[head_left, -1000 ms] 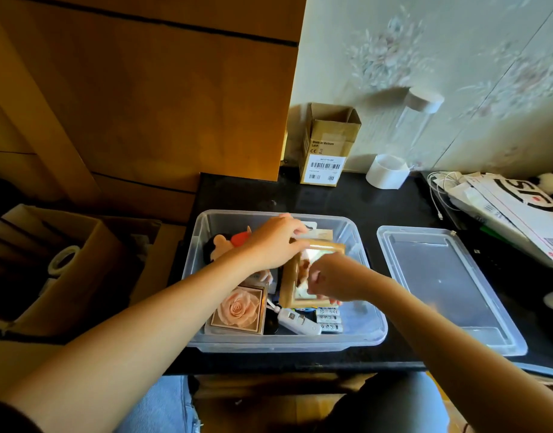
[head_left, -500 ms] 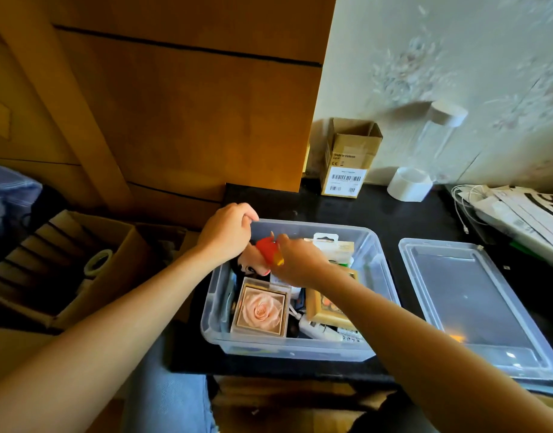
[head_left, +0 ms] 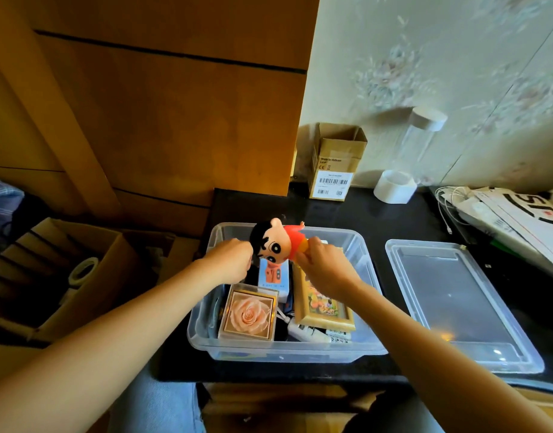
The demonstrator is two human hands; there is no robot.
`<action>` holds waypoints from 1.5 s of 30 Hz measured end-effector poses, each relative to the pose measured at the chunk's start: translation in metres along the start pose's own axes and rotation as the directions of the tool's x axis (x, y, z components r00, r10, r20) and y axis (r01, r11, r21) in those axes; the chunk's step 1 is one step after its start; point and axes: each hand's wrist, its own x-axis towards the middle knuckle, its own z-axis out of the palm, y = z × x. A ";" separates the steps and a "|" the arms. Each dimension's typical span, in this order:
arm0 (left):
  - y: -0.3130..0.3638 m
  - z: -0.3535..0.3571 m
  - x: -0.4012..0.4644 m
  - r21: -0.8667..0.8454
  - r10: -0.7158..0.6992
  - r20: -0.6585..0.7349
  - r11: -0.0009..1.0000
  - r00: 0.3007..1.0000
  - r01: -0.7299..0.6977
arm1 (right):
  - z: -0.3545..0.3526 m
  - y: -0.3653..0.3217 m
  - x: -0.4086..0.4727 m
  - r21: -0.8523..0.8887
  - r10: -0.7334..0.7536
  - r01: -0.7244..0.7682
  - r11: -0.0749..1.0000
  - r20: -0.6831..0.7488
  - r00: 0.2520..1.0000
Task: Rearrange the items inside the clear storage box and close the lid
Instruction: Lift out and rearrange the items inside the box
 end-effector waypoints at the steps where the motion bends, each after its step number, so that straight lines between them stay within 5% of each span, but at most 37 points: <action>1: 0.000 0.004 0.005 0.045 0.002 0.052 0.999 0.999 -0.005 | 0.002 0.000 -0.001 0.008 -0.004 0.004 1.000 -0.005 1.000; 9: 0.002 0.011 0.035 0.456 0.030 0.305 0.873 0.952 -0.173 | 0.007 0.013 -0.018 0.052 0.027 -0.026 0.998 -0.005 1.000; 15: -0.005 0.005 0.034 0.552 0.105 0.375 0.773 0.921 -0.313 | 0.015 0.017 -0.021 0.048 0.022 -0.022 0.999 -0.002 1.000; 24: 0.010 0.007 0.036 0.735 -0.039 0.403 0.609 0.914 -0.299 | 0.024 0.021 -0.019 0.047 0.020 -0.021 0.999 0.016 1.000; 29: 0.006 0.006 0.036 0.644 0.011 0.404 0.707 0.915 -0.293 | 0.025 0.022 -0.017 0.054 0.032 -0.033 0.998 0.027 0.999; 36: -0.007 -0.011 0.032 0.289 0.062 0.305 0.945 0.950 -0.155 | 0.028 0.023 -0.016 0.082 0.041 -0.042 0.996 0.017 0.999; 40: -0.015 -0.039 0.027 0.196 0.036 0.047 0.980 0.998 -0.044 | 0.029 0.017 -0.012 0.078 0.054 -0.052 0.996 -0.024 0.998; 45: -0.015 -0.060 0.010 0.004 -0.035 -0.200 0.999 0.979 0.037 | 0.031 -0.007 -0.004 0.129 -0.027 0.030 0.991 -0.020 0.999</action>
